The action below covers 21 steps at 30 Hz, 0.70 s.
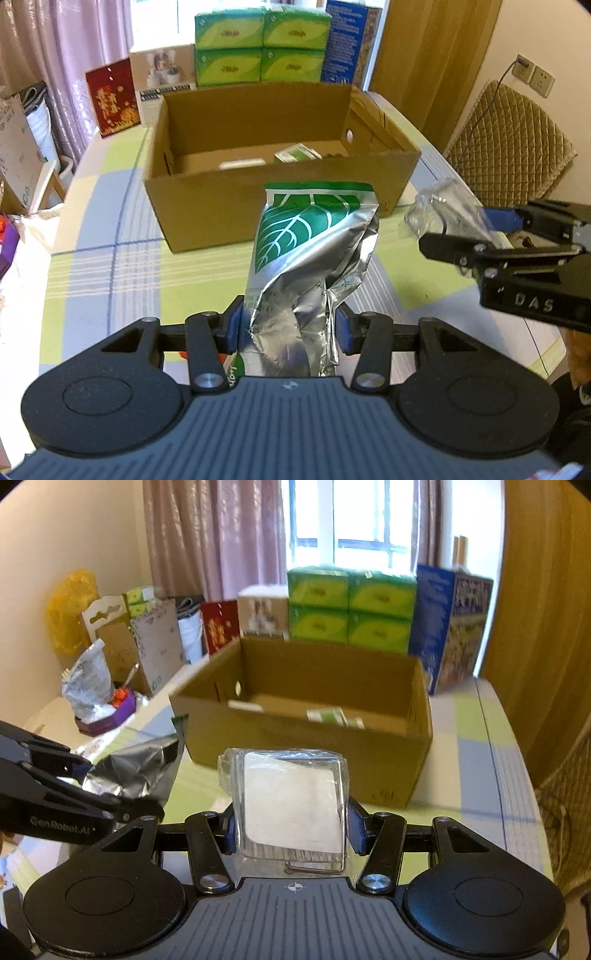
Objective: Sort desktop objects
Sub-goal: 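Carry the foil bag and clear tray with both tools over the cardboard box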
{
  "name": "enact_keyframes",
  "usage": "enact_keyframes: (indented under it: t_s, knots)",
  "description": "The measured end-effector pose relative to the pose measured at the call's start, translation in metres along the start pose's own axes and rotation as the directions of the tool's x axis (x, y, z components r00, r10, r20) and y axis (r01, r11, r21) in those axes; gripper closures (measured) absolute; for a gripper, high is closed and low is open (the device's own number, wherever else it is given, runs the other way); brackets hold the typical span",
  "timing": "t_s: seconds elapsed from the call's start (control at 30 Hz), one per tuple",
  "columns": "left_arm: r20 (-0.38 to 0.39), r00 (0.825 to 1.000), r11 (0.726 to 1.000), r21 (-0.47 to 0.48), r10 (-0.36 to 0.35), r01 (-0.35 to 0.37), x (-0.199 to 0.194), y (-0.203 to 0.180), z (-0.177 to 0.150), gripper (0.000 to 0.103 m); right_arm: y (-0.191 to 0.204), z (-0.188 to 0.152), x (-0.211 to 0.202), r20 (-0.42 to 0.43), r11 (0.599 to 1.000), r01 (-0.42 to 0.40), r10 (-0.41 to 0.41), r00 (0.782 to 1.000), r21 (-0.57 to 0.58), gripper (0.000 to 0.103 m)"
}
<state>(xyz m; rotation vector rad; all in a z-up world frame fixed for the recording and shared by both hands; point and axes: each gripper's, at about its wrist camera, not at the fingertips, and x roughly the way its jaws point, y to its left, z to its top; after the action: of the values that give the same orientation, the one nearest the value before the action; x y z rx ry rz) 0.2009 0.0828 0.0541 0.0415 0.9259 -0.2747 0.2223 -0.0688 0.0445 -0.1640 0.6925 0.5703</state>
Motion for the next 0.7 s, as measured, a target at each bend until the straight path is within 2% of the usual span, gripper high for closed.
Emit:
enact_keyframes:
  t_s: [0.3, 0.7]
  knots:
    - [-0.001, 1.000, 1.000, 0.009, 0.000, 0.000, -0.021, 0.010, 0.026, 0.061, -0.001, 0.029, -0.011, 0.031, 0.999, 0.023, -0.022, 0.999, -0.034, 0.052]
    - [-0.036, 0.999, 0.994, 0.111, 0.014, -0.010, -0.013, 0.014, 0.076, 0.061, -0.024, 0.066, 0.010, 0.011, 0.997, 0.041, -0.041, 0.999, -0.063, 0.052]
